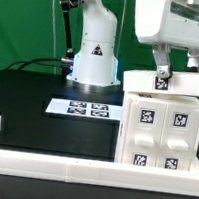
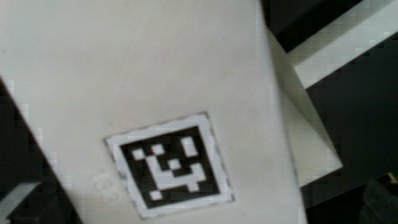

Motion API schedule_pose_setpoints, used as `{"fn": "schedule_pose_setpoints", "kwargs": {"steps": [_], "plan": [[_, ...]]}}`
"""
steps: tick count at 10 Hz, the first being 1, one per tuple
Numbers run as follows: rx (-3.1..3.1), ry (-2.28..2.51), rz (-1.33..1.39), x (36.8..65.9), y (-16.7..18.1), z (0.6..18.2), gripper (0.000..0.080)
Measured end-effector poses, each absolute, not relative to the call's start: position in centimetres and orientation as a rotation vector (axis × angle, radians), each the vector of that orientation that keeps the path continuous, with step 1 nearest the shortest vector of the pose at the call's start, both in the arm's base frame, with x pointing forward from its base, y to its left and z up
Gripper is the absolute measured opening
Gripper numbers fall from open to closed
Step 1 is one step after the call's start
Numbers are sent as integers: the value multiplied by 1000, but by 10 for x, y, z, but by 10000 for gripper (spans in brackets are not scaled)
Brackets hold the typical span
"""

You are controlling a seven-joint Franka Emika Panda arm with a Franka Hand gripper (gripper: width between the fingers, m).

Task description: Assemble cabinet

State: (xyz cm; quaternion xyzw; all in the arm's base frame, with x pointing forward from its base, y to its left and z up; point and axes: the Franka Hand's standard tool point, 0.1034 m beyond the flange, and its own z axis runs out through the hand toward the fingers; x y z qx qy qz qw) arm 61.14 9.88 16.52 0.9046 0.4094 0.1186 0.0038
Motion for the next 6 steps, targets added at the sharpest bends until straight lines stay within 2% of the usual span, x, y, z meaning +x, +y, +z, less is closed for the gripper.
{"fn": "schedule_pose_setpoints", "kwargs": {"steps": [3,5,6], "plan": [[2845,1268,358,611,92,159,797],[2845,1267,358,611,91,158,557],[2846,1266,358,611,91,158,557]]}}
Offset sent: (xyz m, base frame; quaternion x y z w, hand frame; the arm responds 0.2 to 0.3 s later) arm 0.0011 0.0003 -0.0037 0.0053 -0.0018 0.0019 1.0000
